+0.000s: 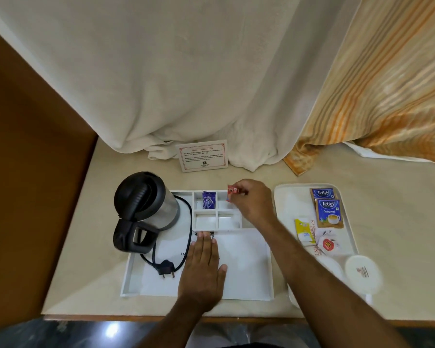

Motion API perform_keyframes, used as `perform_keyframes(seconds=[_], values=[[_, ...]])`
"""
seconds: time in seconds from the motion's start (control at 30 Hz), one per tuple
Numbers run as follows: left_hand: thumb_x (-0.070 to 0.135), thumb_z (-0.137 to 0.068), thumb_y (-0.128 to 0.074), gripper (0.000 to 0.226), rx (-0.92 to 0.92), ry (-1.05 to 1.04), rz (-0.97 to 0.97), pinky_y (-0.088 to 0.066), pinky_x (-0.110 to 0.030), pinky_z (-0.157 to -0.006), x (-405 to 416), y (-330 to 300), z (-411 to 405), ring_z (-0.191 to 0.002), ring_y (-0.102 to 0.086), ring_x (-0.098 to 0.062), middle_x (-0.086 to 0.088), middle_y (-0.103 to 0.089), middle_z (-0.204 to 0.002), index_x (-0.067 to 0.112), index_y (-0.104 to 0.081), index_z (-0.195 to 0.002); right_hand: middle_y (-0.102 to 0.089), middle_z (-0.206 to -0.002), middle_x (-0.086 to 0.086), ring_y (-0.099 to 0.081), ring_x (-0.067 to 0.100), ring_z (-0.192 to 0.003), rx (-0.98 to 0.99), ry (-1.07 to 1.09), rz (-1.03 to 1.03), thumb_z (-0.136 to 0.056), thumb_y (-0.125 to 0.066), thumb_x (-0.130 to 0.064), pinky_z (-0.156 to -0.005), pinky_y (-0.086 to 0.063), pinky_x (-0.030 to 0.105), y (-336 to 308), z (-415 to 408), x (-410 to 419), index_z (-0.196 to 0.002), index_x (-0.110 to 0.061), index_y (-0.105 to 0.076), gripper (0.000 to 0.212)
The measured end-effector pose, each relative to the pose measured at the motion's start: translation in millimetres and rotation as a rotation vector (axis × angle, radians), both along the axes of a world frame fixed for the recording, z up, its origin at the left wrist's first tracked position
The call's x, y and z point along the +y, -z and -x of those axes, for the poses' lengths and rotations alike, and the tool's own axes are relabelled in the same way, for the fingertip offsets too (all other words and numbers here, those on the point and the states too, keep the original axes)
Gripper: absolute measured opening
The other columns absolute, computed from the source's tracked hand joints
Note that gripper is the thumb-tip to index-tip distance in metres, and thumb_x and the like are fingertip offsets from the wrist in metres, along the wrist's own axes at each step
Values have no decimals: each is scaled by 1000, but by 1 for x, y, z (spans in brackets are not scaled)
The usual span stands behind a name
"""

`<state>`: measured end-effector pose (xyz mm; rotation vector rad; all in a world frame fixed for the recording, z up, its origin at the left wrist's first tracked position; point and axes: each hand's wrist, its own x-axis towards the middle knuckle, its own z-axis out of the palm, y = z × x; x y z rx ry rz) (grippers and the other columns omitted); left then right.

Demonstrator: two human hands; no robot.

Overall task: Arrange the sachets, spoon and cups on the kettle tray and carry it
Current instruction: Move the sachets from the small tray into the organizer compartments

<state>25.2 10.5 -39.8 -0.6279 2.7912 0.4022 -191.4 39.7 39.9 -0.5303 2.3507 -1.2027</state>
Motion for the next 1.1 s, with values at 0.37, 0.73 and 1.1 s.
perform_keyframes(seconds=[0.37,0.73,1.1], values=[[53,-93,1,72,-33,-12,7,8,-44,-119,-8,-3,-10,-143,28,-24,-12,20,-158,9,11,-150,-62,-115,8,-61,22,-87,362,21,26,-79,-67,-6,-81,-51,36,-7,20,33,-118,-12,-64,39],[50,-98,-8,72,48,16,-18,-7,-45,-115,-4,-7,-4,-147,-2,-34,-20,-8,-159,0,-14,-150,-54,-115,1,-48,25,-101,422,-613,-1055,-45,-78,-18,-73,-32,34,-4,136,140,-123,-21,-50,82],[52,-97,-7,72,47,14,-10,-5,-45,-118,-3,2,-4,-149,3,-30,-18,-2,-160,4,-9,-151,-48,-104,2,-44,26,-94,424,-552,-988,-33,-77,-9,-68,-36,32,-6,140,141,-104,-23,-55,76]])
